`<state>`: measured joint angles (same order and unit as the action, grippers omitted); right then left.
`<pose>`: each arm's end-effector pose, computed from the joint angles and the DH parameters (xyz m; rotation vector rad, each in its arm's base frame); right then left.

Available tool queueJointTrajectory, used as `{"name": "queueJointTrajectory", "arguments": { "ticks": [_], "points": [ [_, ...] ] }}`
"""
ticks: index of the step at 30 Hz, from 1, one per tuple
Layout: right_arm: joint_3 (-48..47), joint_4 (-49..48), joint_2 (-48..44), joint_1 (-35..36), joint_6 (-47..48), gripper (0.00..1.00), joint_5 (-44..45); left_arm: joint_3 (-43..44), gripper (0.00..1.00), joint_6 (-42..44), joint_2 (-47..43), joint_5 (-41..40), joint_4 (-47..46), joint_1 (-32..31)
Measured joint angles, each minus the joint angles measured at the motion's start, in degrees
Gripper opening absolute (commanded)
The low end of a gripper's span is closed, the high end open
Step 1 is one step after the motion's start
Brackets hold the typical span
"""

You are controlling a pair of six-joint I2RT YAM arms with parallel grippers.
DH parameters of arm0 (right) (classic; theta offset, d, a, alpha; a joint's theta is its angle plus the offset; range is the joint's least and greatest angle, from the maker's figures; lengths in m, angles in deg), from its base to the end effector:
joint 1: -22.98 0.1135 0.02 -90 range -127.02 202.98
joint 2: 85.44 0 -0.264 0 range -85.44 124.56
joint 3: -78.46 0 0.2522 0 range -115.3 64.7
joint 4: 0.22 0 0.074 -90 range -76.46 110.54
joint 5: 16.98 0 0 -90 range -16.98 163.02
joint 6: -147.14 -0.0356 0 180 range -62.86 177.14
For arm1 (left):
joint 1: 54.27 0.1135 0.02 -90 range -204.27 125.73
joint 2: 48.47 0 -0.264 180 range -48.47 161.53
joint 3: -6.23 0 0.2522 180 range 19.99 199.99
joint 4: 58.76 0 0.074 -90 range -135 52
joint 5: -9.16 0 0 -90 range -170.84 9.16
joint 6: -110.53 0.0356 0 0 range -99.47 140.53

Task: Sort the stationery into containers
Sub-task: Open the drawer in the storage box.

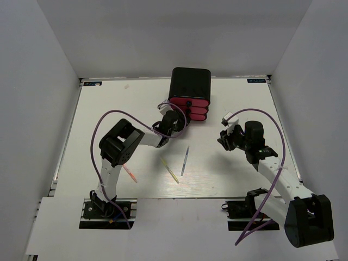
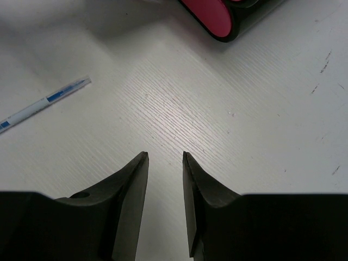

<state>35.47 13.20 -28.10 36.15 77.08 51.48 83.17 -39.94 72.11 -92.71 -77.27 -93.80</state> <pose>0.2080 0.0621 0.2233 -0.7978 1.8699 0.3115 0.3404 -0.2715 0.1205 -0.5215 2.0535 -0.8879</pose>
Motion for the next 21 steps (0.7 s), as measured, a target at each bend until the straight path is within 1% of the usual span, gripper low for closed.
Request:
{"name": "queueJointTrajectory", "arguments": {
  "ticks": [5,9,11,13,15,16,18,19,21],
  "points": [
    [0.00,0.00,0.00,-0.09,0.00,0.38,-0.02,-0.59,0.25,-0.57,0.00,-0.24,-0.96,-0.07],
    [0.00,0.00,0.00,-0.09,0.00,0.38,-0.02,-3.26,0.19,-1.31,-0.37,-0.61,-4.42,-0.44],
    [0.00,0.00,0.00,-0.13,0.00,0.38,-0.02,-5.70,0.19,-1.68,-1.31,-0.50,-6.34,-0.79],
    [0.00,0.00,0.00,-0.20,0.00,0.38,-0.04,-8.28,0.22,-1.97,-2.69,-0.24,-7.52,-1.05],
    [0.00,0.02,0.00,-0.28,0.00,0.39,-0.09,-11.30,0.29,-1.99,-4.81,0.02,-8.09,-1.36],
    [0.00,0.02,0.00,-0.31,0.00,0.42,-0.11,-12.50,0.34,-1.95,-5.84,0.11,-7.98,-1.49],
    [0.00,0.02,0.00,-0.31,0.02,0.46,-0.35,-14.62,0.40,-1.68,-7.76,0.42,-7.56,-1.68],
    [0.02,0.02,0.00,-0.31,0.04,0.47,-0.55,-15.15,0.47,-1.57,-8.35,0.55,-7.17,-1.70],
    [0.00,0.11,0.02,-0.31,0.31,0.51,-1.16,-15.67,0.59,-0.81,-9.14,0.94,-6.29,-1.70]
  ]
}}
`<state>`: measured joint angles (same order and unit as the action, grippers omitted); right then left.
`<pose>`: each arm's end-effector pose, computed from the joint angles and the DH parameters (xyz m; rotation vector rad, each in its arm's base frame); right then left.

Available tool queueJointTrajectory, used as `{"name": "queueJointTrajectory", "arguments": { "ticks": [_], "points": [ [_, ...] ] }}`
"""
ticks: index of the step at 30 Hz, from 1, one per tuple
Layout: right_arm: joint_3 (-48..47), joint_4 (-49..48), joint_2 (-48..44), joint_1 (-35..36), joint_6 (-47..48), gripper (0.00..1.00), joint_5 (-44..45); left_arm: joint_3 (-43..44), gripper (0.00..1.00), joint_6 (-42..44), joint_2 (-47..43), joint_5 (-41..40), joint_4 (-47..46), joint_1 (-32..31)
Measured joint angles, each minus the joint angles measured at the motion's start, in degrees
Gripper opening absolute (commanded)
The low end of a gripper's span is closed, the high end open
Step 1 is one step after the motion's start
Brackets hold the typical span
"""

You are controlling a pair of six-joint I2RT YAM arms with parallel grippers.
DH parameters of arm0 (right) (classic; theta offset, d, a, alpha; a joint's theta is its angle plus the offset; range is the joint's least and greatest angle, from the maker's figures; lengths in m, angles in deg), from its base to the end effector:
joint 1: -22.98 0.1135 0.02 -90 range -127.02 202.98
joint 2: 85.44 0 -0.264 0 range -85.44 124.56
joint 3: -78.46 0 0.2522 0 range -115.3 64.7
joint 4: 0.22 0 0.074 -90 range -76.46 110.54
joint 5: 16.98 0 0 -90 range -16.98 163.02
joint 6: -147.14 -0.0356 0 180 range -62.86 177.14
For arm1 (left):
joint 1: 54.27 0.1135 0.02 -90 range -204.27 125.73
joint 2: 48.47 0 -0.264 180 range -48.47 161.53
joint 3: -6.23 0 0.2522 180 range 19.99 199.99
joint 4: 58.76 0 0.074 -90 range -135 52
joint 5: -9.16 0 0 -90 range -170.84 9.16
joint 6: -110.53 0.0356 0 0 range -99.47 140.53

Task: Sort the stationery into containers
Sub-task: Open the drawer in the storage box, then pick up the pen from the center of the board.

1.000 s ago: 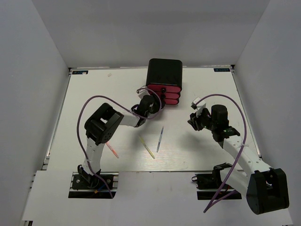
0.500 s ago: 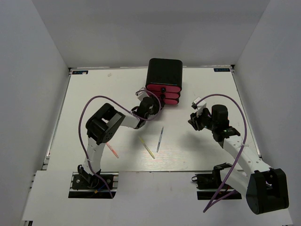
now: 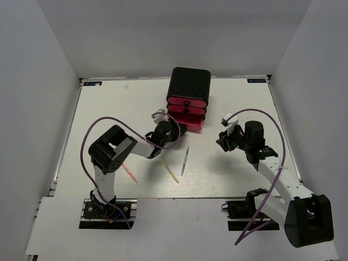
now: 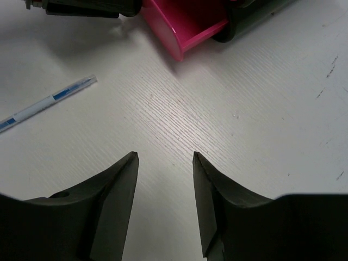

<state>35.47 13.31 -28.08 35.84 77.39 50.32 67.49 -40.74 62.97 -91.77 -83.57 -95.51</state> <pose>0.2079 0.0615 0.2232 -0.8087 1.8646 0.3259 0.2875 -0.2431 0.1188 -0.4979 2.0774 -0.9243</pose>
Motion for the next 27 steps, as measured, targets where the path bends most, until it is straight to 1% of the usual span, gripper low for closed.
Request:
{"name": "queueJointTrajectory", "arguments": {
  "ticks": [1,3,4,5,8,12,15,17,19,21,23,24,27],
  "points": [
    [0.00,0.07,0.00,0.00,0.17,0.53,-0.33,-0.04,0.69,0.31,-0.24,0.09,0.55,0.00],
    [0.00,0.17,0.13,0.00,1.11,0.56,-1.51,-0.09,0.73,1.18,-0.52,0.59,1.36,0.02],
    [0.00,0.24,0.26,0.00,1.70,0.56,-2.38,-0.09,0.75,1.49,-0.68,1.16,2.03,0.02],
    [-0.02,0.46,0.39,0.00,2.38,0.58,-3.23,-0.09,0.75,1.75,-0.79,1.33,2.38,0.02],
    [-0.31,2.56,0.70,0.00,5.66,0.58,-6.73,-0.22,0.76,3.32,-2.40,2.62,4.52,0.02],
    [-0.87,7.04,1.03,0.00,13.51,0.55,-13.73,-2.67,0.76,6.54,-8.98,4.35,8.09,0.02],
    [-1.01,12.00,1.11,0.09,25.42,0.52,-19.93,-5.57,0.76,10.38,-17.25,5.31,12.22,0.02],
    [-1.07,15.69,1.57,0.42,34.34,0.47,-23.67,-7.58,0.76,12.81,-23.52,5.44,15.06,0.02],
    [-2.49,20.74,3.93,1.09,43.87,0.42,-26.53,-9.55,0.76,14.91,-30.27,5.29,18.64,0.02],
    [-5.29,25.51,8.28,2.38,53.88,0.40,-28.26,-11.39,0.83,16.09,-36.85,4.26,22.84,0.15],
    [-8.90,30.14,12.85,4.02,62.55,0.40,-28.61,-12.96,0.93,15.34,-43.12,2.62,28.48,0.37],
    [-10.69,31.74,15.10,5.14,66.55,0.40,-28.50,-13.90,1.00,14.53,-46.03,1.53,31.26,0.55],
    [-14.97,34.82,20.46,9.62,76.22,0.46,-27.10,-17.25,1.00,9.60,-55.43,-2.51,40.92,0.96]
  ]
}}
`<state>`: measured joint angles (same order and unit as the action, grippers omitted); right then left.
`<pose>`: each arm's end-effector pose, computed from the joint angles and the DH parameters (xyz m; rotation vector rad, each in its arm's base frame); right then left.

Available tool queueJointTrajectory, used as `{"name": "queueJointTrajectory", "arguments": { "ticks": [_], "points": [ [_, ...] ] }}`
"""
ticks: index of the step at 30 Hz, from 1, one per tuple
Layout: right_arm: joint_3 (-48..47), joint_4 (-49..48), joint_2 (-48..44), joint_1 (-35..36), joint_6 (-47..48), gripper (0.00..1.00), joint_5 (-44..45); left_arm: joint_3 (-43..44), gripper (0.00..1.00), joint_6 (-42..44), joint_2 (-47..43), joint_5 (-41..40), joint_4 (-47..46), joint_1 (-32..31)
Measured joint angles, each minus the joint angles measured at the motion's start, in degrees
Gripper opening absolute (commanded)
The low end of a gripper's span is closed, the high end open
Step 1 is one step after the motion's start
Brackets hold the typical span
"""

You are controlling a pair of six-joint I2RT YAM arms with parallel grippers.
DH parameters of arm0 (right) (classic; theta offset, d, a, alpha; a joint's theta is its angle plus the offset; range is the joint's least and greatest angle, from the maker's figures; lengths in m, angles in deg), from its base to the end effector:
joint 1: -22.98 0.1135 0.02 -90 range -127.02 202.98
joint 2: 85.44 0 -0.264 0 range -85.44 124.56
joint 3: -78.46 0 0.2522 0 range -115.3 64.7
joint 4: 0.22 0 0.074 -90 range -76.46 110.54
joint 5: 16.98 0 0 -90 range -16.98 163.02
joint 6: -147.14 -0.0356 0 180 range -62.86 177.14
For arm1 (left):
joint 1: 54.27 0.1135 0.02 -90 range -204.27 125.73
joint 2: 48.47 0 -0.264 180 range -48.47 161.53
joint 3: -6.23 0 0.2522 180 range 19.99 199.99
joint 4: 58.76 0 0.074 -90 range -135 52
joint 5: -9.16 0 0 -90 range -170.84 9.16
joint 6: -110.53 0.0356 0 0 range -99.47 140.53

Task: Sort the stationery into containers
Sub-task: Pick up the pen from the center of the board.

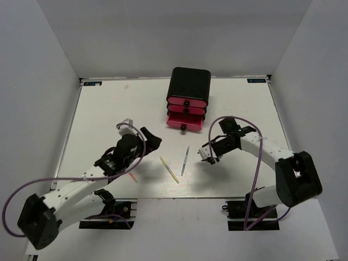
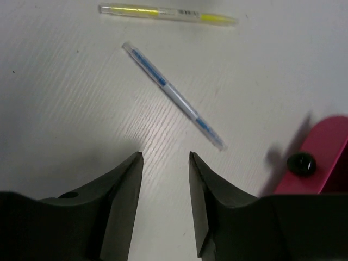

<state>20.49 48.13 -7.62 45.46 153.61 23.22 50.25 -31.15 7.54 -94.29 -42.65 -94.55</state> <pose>0.2091 0.1159 0.1959 -2.0568 0.9774 0.5781 0.1693 -0.1326 0.2288 -0.3611 2.1024 -0.7432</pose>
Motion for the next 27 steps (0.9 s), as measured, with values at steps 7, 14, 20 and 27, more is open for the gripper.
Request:
{"name": "queueJointTrajectory", "arguments": {
  "ticks": [7,14,20,27],
  "points": [
    [-11.74,6.23,12.31,9.88,12.90,0.53,7.17,-1.29,1.00,-15.87,-13.64,-10.29,27.93,0.09],
    [-19.61,9.88,21.59,16.48,16.04,0.51,14.14,3.32,1.00,-26.73,-11.80,-15.19,47.91,0.09],
    [-22.95,11.93,26.69,19.15,16.57,0.46,19.08,3.08,1.00,-31.12,-10.58,-15.45,54.90,0.09],
    [-26.47,15.30,29.94,20.41,16.68,0.37,23.96,0.37,1.00,-33.55,-11.78,-14.08,57.05,0.09]
  ]
}}
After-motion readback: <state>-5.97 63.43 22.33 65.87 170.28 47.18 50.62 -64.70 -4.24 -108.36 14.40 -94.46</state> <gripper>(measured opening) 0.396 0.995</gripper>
